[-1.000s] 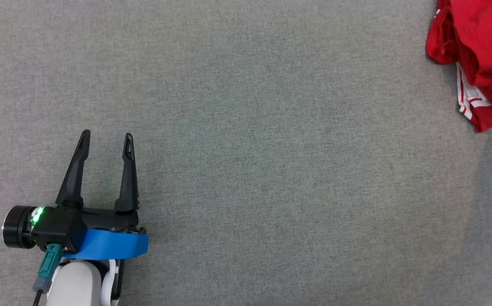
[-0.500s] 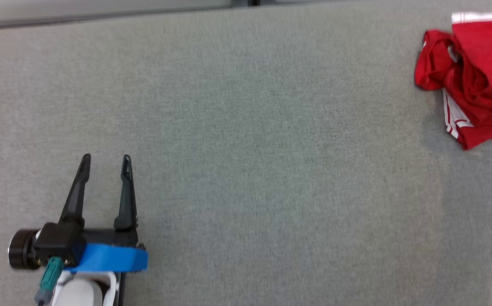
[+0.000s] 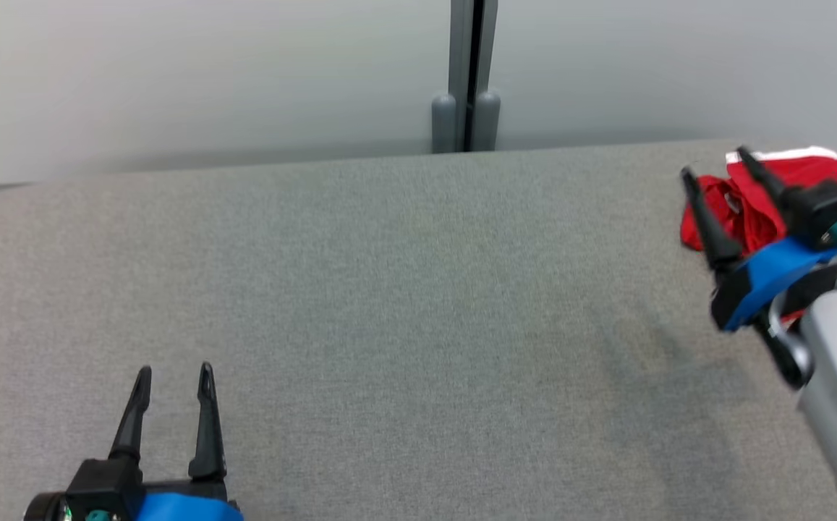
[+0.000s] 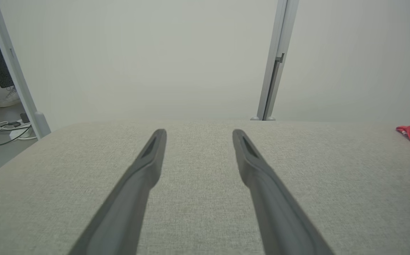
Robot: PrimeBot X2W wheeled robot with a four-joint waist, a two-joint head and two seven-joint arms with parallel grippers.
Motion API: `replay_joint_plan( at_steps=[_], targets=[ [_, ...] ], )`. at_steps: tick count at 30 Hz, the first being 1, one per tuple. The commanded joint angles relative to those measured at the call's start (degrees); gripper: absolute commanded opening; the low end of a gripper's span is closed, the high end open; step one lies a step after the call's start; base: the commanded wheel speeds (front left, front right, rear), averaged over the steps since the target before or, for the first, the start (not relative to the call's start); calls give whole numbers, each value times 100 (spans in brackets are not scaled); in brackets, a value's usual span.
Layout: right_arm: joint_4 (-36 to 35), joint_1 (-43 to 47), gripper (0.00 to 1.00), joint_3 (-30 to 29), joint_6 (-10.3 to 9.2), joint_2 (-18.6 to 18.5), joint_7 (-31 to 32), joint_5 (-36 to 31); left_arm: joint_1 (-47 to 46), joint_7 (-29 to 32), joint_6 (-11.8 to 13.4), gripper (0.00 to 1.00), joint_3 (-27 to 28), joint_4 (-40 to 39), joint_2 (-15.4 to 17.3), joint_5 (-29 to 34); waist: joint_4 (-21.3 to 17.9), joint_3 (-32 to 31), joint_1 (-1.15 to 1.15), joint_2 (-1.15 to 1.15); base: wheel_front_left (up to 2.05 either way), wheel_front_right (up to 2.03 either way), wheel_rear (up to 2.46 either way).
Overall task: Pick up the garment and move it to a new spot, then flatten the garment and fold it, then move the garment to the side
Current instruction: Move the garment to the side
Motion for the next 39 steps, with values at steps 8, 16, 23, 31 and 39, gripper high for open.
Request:
replay_joint_plan(
  at_steps=[8, 16, 23, 31, 39],
  targets=[
    [-544, 1027, 100, -110, -1, 415, -13, 27, 309, -14, -4, 100, 87, 172, -9, -54, -76, -504, 2, 2, 0, 0, 0],
    [-1055, 1935, 100, -496, -1, 614, -14, 4, 449, -14, -25, 100, 144, 160, -21, -57, -275, -677, 2, 2, 0, 0, 0],
    [-1416, 2596, 100, -1018, 0, 781, -13, -74, 465, -14, -52, 100, 109, 150, -34, -11, -338, -735, 2, 2, 0, 0, 0],
    [-1977, 3365, 100, -1683, 0, 1199, -14, -347, 372, -14, -79, 100, 89, 186, -43, 4, -333, -754, 2, 2, 0, 0, 0],
    [-2423, 3901, 100, -1998, 0, 1632, -14, -609, 351, -14, -91, 100, 104, 191, -55, 23, -234, -790, 2, 2, 0, 0, 0]
  ],
)
